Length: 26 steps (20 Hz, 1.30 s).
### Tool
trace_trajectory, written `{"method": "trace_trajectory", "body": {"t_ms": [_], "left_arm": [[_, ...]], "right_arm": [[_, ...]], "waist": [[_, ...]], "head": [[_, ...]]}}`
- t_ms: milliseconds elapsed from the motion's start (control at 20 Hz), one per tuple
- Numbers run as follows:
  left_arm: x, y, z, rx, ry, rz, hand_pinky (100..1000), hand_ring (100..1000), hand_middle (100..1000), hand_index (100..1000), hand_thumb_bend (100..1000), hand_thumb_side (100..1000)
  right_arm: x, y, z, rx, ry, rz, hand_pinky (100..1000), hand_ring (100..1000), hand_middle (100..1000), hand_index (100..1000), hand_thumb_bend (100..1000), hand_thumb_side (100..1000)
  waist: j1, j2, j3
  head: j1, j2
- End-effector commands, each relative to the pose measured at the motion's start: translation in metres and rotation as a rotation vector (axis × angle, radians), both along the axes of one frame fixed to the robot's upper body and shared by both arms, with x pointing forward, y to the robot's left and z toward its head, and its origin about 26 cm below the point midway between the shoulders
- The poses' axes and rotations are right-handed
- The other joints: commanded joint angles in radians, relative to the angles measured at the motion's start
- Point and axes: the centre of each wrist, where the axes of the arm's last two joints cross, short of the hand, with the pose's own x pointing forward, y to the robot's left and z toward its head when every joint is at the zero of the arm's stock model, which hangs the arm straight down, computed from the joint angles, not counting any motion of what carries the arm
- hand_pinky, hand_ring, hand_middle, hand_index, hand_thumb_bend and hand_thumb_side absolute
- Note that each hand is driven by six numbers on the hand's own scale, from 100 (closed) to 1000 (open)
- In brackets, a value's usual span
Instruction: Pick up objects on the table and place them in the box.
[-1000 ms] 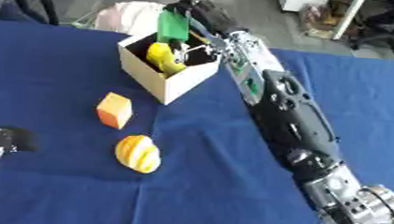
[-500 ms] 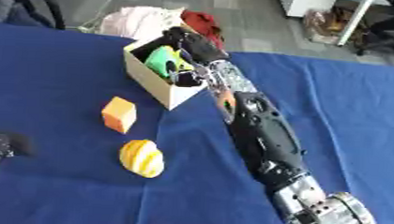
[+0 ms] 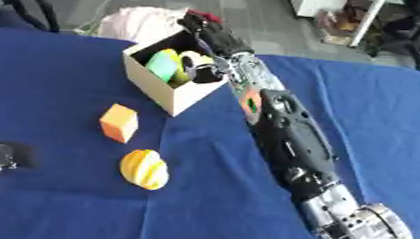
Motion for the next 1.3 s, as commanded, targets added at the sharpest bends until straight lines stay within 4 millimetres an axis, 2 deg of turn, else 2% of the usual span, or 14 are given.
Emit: {"method": "trace_trajectory", "body": {"t_ms": [50,250,350,550,600,800,900,1000,1100,1300], "left_arm": [[-0.001,0.006,0.004,0.010,-0.017,0.025,671,572,511,664,100,803],[-0.002,0.010,0.004,0.010,-0.023,0.052,671,572,510,664,100,798],[-0.002,0.012,0.004,0.008,-0.025,0.066,671,572,510,664,100,797],[-0.003,0.015,0.005,0.005,-0.030,0.088,671,572,510,664,100,791],[-0.003,0.016,0.005,0.005,-0.032,0.092,671,571,510,664,100,790],[-0.003,0.016,0.006,0.003,-0.034,0.100,671,571,509,664,100,789],[-0.003,0.016,0.006,0.002,-0.034,0.098,671,571,509,664,100,790],[-0.003,0.015,0.006,0.001,-0.034,0.095,671,571,509,664,100,790],[-0.002,0.015,0.006,0.000,-0.036,0.092,671,571,509,664,100,790],[-0.002,0.014,0.007,0.000,-0.036,0.089,671,571,509,665,100,791]], "right_arm": [[-0.019,-0.012,0.037,-0.008,-0.057,0.113,852,883,929,1000,100,189],[-0.046,-0.019,0.043,-0.092,0.017,0.225,856,886,917,1000,100,210],[-0.057,-0.021,0.039,-0.137,0.079,0.260,854,883,908,1000,100,262],[-0.068,-0.019,0.024,-0.253,0.193,0.298,869,901,925,1000,100,401],[-0.069,-0.016,0.020,-0.293,0.216,0.311,874,908,935,1000,100,466],[-0.068,0.003,0.004,-0.438,0.300,0.385,880,920,952,1000,100,606],[-0.067,0.015,-0.004,-0.490,0.329,0.420,877,918,951,1000,100,629],[-0.065,0.023,-0.012,-0.515,0.344,0.444,883,923,954,1000,100,595],[-0.065,0.033,-0.019,-0.555,0.340,0.460,884,925,956,1000,100,611],[-0.063,0.047,-0.031,-0.631,0.324,0.479,893,934,963,1000,100,587]], "waist": [[-0.001,-0.029,-0.010],[0.001,-0.029,-0.027],[0.003,-0.028,-0.032],[0.006,-0.029,-0.037],[0.007,-0.030,-0.037],[0.010,-0.030,-0.038],[0.012,-0.030,-0.037],[0.013,-0.030,-0.036],[0.013,-0.028,-0.034],[0.014,-0.025,-0.032]], "head": [[0.015,0.005],[0.027,0.008],[0.033,0.009],[0.040,0.010],[0.040,0.010],[0.038,0.010],[0.036,0.010],[0.034,0.010],[0.033,0.008],[0.029,0.008]]}}
